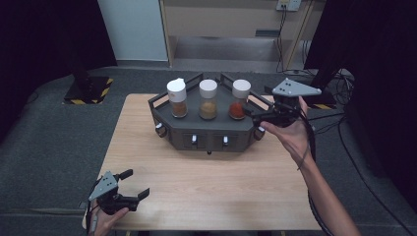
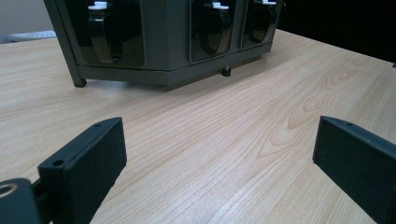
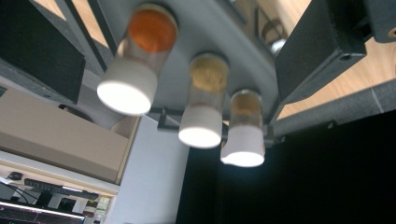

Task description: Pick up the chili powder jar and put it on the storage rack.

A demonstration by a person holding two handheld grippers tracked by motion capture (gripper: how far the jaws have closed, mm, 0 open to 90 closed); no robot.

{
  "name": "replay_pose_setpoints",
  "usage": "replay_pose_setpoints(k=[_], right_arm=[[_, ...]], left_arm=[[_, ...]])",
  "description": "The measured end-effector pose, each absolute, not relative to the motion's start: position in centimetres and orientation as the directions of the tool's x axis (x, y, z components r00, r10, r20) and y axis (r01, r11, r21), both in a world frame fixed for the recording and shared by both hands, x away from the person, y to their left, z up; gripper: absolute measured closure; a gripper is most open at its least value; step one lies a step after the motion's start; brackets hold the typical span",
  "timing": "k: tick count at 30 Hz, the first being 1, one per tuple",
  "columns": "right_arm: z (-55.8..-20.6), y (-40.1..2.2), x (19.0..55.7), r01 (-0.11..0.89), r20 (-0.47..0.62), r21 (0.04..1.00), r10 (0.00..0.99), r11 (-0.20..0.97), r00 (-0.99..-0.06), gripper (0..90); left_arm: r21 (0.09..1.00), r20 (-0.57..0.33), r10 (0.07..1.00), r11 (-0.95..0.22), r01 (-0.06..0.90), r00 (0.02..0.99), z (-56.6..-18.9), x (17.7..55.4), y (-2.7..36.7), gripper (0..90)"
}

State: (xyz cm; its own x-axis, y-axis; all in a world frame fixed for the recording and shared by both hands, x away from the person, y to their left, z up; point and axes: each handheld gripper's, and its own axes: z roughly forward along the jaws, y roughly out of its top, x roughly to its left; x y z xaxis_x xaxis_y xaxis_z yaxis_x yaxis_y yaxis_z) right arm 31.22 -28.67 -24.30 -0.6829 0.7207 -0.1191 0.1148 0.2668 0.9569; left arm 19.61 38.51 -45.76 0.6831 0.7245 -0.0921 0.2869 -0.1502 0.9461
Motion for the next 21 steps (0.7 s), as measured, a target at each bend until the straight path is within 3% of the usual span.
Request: replay_pose_setpoints(k=[11,21], right_arm=[[-28.1,-32.8,25.7,0.132,-0.08,0.966,0.748,0.22,-0.658,1.5],[-31.7,-34.1,21.7,0.14,-0.078,0.967,0.766,0.214,-0.638,1.7]], left_arm=[[0.946,-0.081,0.72,-0.161,0.28,0.689,-45.7,19.7,38.4,1.6],[0.947,-0.075,0.721,-0.166,0.276,0.689,-45.6,19.6,38.3,1.6]])
